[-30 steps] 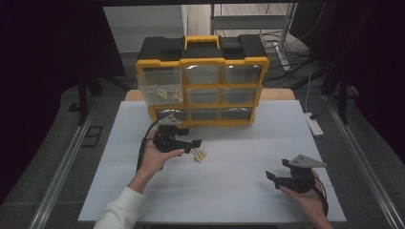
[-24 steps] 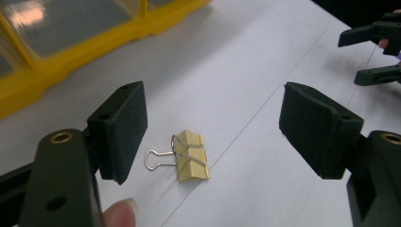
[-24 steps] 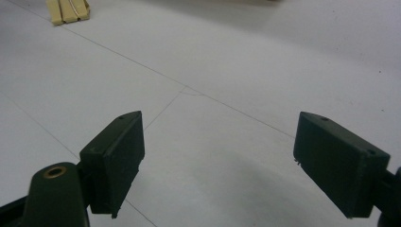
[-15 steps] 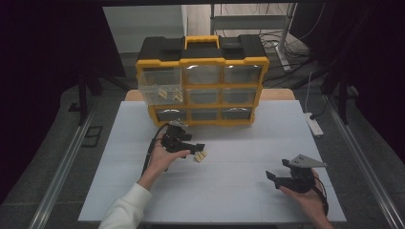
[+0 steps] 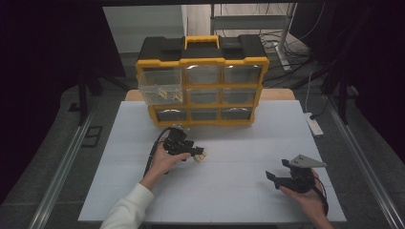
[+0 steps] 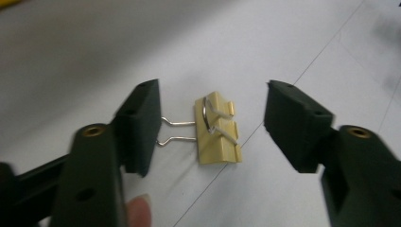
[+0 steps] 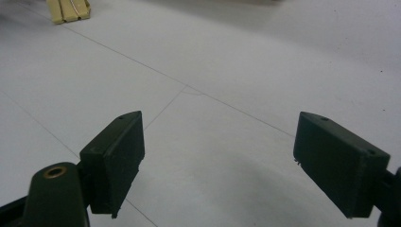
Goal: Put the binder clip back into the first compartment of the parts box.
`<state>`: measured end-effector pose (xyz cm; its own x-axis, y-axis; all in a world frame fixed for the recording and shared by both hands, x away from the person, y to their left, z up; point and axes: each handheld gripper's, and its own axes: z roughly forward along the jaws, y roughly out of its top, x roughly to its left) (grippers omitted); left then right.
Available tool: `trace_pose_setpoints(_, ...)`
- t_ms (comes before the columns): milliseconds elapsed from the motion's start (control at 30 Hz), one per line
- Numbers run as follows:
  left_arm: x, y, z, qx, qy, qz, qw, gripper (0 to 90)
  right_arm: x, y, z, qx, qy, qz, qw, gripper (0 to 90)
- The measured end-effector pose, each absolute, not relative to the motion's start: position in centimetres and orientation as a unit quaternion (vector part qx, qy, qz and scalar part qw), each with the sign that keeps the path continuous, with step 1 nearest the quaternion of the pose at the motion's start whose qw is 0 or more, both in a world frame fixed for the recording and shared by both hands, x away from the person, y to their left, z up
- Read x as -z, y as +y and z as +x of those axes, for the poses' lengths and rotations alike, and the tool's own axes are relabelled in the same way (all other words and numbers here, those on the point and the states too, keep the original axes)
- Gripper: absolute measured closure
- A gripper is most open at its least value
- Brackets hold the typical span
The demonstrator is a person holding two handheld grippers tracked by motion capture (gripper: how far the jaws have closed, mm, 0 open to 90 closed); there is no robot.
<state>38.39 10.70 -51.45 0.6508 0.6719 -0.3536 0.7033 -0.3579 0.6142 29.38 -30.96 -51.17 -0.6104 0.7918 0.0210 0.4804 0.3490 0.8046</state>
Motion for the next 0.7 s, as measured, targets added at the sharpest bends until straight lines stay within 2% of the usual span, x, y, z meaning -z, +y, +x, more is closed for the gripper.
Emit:
trace_pose_setpoints(167, 51.6, 10.6, 38.3, 0.038, 0.41, 0.823, 0.393, 74.3, 51.2, -31.0, 29.4, -0.409, 0.798, 0.399, 0.19, 17.4)
trace_pose_setpoints(267, 51.4, 10.8, 38.2, 0.061, 0.404, 0.817, 0.407, 86.2, 51.2, -31.0, 29.4, -0.409, 0.798, 0.4, 0.189, 17.4)
trace_pose_setpoints(700, 49.7, 11.2, 37.1, 0.051, 0.391, 0.807, 0.44, 88.6, 51.2, -31.0, 29.4, -0.409, 0.799, 0.399, 0.19, 17.5)
